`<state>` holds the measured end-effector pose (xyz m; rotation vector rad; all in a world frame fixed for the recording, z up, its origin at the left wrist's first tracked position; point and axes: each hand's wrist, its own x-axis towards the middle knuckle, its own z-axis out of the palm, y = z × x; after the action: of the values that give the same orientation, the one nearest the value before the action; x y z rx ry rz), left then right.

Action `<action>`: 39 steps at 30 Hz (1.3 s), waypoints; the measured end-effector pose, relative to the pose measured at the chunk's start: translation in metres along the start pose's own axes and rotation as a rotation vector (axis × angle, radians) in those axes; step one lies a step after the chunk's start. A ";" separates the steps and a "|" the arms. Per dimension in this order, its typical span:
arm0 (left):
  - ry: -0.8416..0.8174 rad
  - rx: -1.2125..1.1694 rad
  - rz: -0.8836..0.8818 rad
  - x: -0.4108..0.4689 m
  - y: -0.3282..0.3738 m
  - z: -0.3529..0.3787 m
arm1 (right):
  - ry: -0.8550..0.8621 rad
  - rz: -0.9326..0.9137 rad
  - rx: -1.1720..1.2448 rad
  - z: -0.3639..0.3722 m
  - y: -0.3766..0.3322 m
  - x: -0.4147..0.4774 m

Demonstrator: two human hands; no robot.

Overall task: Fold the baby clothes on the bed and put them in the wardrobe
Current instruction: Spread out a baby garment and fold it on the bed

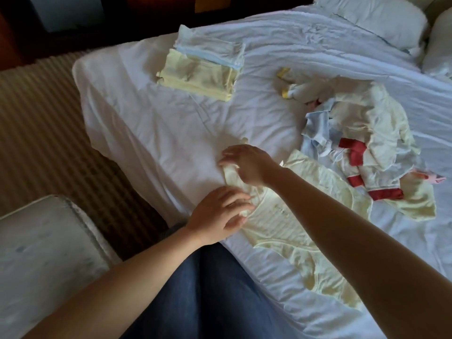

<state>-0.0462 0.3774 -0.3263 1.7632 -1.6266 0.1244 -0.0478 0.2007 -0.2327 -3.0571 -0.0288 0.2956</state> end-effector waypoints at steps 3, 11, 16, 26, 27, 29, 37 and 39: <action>0.007 0.009 0.004 -0.001 -0.003 0.002 | -0.006 -0.020 -0.034 -0.003 0.000 0.001; 0.049 -0.016 -0.148 0.000 0.009 -0.005 | 0.018 0.029 -0.212 -0.043 0.004 -0.014; 0.086 -0.021 -0.335 0.001 0.021 -0.008 | 0.027 0.148 -0.189 -0.059 0.009 -0.050; -0.065 0.060 -0.202 0.019 0.038 -0.017 | 0.206 0.285 -0.307 -0.057 0.014 -0.160; -0.091 0.066 -0.194 0.021 0.040 -0.018 | 0.188 0.298 -0.308 -0.049 0.015 -0.171; -0.141 0.079 -0.186 0.025 0.044 -0.020 | 0.168 0.311 -0.288 -0.032 0.015 -0.192; -0.336 0.075 -0.185 0.033 0.058 -0.026 | -0.034 0.391 -0.040 0.024 -0.007 -0.255; -0.374 0.068 -0.200 0.034 0.057 -0.027 | -0.055 0.423 0.033 0.028 -0.010 -0.263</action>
<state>-0.0801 0.3677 -0.2638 2.0839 -1.7010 -0.2621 -0.3115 0.2055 -0.2092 -2.9927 0.6174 0.3971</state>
